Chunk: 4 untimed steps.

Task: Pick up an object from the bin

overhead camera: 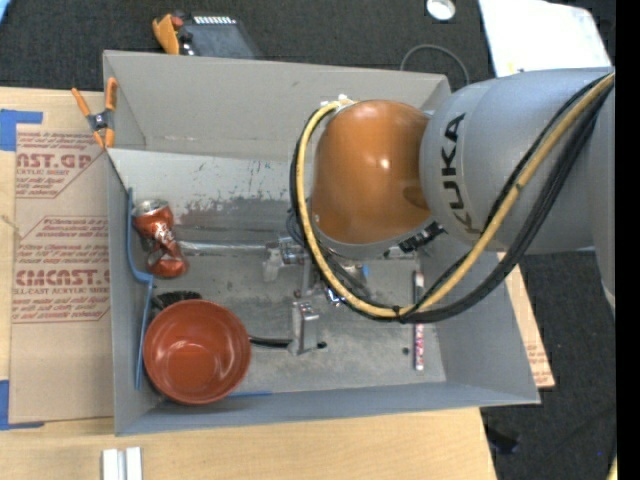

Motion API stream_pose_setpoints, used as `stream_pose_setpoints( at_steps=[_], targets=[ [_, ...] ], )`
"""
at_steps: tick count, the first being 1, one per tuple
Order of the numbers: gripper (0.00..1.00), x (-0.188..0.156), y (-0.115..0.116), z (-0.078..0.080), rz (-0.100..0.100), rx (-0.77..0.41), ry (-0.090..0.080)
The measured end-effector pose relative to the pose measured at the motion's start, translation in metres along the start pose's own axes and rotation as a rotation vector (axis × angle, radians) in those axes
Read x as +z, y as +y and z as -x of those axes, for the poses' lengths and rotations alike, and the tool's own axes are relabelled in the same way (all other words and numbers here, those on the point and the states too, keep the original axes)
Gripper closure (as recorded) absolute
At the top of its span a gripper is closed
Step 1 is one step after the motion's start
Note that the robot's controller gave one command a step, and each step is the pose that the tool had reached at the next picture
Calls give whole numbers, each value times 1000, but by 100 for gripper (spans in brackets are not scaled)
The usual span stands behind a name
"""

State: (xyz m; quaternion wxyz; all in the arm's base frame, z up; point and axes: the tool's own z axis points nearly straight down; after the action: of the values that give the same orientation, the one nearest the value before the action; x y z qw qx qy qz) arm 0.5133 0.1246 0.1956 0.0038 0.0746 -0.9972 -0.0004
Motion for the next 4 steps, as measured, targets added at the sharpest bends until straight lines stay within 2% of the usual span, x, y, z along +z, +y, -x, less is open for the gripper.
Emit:
stream_pose_setpoints(
  at_steps=[1,2,3,4],
  targets=[
    [0,1,36,13,0,-72,-28],
    [0,19,26,37,1,-109,-8],
    [0,36,33,47,-4,-136,-23],
    [0,86,59,40,-2,-265,-23]
  ],
)
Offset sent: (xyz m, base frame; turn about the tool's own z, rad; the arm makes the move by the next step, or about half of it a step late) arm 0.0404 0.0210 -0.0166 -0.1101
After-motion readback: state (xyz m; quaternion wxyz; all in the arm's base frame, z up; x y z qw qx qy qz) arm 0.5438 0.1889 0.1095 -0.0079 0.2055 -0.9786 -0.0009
